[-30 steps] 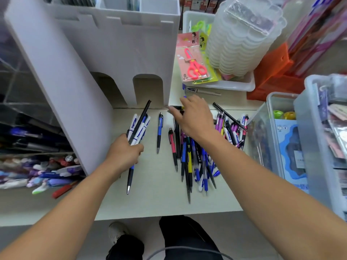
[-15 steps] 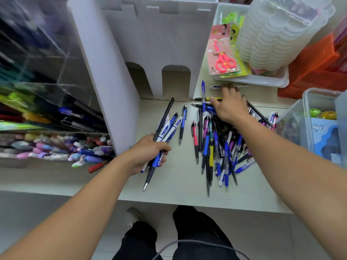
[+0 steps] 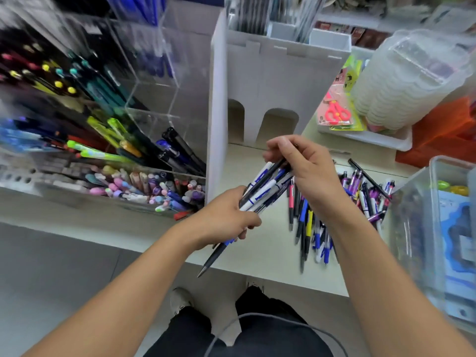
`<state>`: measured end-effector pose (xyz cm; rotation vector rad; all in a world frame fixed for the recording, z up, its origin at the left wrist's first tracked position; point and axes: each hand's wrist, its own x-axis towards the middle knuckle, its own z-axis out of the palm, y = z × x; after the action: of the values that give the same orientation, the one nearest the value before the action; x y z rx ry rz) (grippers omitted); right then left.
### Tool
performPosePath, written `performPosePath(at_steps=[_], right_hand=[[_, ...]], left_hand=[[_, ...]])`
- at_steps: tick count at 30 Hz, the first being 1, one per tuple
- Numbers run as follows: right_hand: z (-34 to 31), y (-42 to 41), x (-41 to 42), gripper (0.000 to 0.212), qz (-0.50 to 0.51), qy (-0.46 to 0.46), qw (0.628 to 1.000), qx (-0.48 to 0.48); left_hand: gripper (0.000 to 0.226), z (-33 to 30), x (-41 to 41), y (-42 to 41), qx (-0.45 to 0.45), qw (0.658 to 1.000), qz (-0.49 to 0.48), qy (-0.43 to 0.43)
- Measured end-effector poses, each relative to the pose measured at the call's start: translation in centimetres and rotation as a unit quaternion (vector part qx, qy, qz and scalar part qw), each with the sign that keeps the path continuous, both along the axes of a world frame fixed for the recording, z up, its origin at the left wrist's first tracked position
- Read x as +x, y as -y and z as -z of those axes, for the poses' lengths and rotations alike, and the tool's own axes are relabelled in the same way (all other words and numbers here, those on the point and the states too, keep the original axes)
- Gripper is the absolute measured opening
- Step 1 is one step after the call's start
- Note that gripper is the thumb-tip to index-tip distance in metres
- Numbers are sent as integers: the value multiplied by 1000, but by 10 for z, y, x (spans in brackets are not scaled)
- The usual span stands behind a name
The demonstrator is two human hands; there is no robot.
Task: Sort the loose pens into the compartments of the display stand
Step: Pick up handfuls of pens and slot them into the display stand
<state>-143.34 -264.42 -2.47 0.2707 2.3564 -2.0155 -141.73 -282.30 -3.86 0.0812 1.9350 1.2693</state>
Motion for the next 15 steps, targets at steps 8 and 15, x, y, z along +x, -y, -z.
performPosePath(at_steps=[8, 15], right_hand=[[-69, 58, 6, 24, -133, -127, 966, 183], [-125, 101, -47, 27, -48, -247, 957, 141]], left_hand=[[20, -63, 11, 74, 61, 997, 7, -50], [17, -84, -4, 141, 144, 979, -129, -65]])
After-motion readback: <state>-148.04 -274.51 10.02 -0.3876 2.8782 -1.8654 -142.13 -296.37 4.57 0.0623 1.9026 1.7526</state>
